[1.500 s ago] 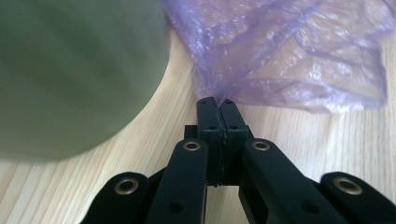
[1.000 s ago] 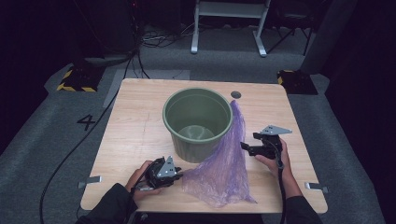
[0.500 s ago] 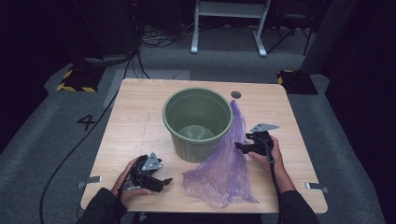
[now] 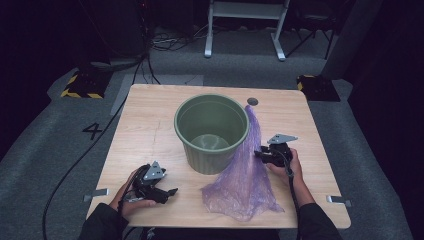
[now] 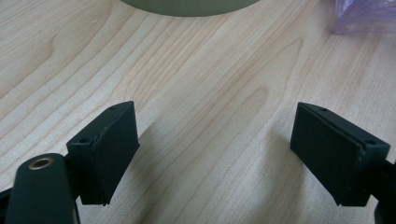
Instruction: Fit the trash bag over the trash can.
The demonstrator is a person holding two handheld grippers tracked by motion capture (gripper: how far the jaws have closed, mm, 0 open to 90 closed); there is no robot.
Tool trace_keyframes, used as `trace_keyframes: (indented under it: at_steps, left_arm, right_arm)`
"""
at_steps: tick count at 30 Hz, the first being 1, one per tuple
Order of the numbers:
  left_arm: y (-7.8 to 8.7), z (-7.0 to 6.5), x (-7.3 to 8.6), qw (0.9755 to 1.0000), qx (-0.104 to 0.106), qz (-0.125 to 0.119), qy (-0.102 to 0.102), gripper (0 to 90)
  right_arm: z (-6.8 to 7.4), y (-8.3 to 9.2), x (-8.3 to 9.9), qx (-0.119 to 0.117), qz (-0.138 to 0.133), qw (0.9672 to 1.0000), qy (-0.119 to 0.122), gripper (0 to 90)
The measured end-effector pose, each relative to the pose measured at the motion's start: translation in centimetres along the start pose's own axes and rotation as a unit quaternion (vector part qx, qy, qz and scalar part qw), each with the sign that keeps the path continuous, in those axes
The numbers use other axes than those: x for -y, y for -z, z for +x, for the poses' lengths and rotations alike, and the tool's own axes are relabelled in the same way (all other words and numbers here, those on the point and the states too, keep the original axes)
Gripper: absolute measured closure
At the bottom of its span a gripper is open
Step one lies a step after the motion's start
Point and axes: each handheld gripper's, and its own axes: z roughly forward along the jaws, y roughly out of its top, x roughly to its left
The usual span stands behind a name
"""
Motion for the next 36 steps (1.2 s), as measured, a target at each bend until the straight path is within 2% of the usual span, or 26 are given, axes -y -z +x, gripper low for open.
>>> trace_keyframes:
  at_steps: [1,4,8,14,22,24,26,27,28,29,30,32,35,36]
  left_arm:
    - [-0.1,0.0,-0.1,1.0000,-0.003,0.001,0.004,14.9]
    - [-0.2,0.0,-0.2,1.0000,-0.005,0.000,0.007,15.1]
    - [-0.5,0.1,-0.5,0.9999,-0.009,0.000,0.011,15.0]
    - [-0.9,0.6,-0.9,1.0000,-0.001,0.000,0.001,15.4]
    - [-1.0,0.9,-1.0,1.0000,0.005,-0.001,-0.004,15.7]
    - [-1.0,0.8,-1.0,1.0000,0.004,-0.001,-0.003,15.7]
    - [-0.9,0.8,-0.9,1.0000,0.004,-0.001,-0.002,15.7]
    - [-0.9,0.8,-0.9,1.0000,0.003,-0.002,-0.002,15.7]
    - [-0.9,0.8,-0.9,1.0000,0.003,-0.001,-0.002,15.7]
    - [-0.8,0.8,-0.8,1.0000,0.004,-0.002,-0.003,15.8]
    - [-0.8,0.8,-0.8,1.0000,0.004,-0.002,-0.004,15.8]
    - [-0.6,0.8,-0.6,1.0000,0.007,-0.002,-0.005,15.8]
    - [-0.6,0.9,-0.6,0.9999,0.007,-0.002,-0.007,15.8]
    - [-0.6,0.9,-0.6,0.9999,0.007,-0.002,-0.007,15.8]
  right_arm:
    - [-0.1,0.1,0.1,-0.001,0.001,1.0000,-0.004,80.5]
    - [-0.3,0.3,0.3,-0.007,0.001,1.0000,-0.003,87.5]
    - [-0.6,0.6,0.5,-0.017,0.000,0.9998,-0.005,90.0]
    - [-0.8,1.1,0.7,-0.025,-0.015,0.9995,-0.008,90.0]
    - [-0.7,2.4,0.7,-0.019,-0.028,0.9994,-0.001,89.7]
    - [-0.6,2.8,0.7,-0.016,-0.024,0.9996,0.004,81.6]
    - [-0.7,3.0,0.6,-0.028,-0.018,0.9994,0.001,71.8]
    - [-0.7,3.0,0.6,-0.028,-0.018,0.9994,0.001,71.8]
    - [-0.7,3.2,0.6,-0.027,-0.018,0.9995,0.005,68.0]
    - [-0.6,3.6,0.4,-0.032,-0.025,0.9992,0.006,59.7]
    - [-0.6,3.6,0.4,-0.032,-0.025,0.9992,0.006,59.7]
    - [-0.4,4.2,-0.1,-0.036,-0.035,0.9987,0.009,52.4]
    - [0.0,4.8,-0.8,-0.043,-0.049,0.9979,0.002,35.1]
    - [0.1,4.7,-1.1,-0.043,-0.050,0.9978,0.001,32.9]
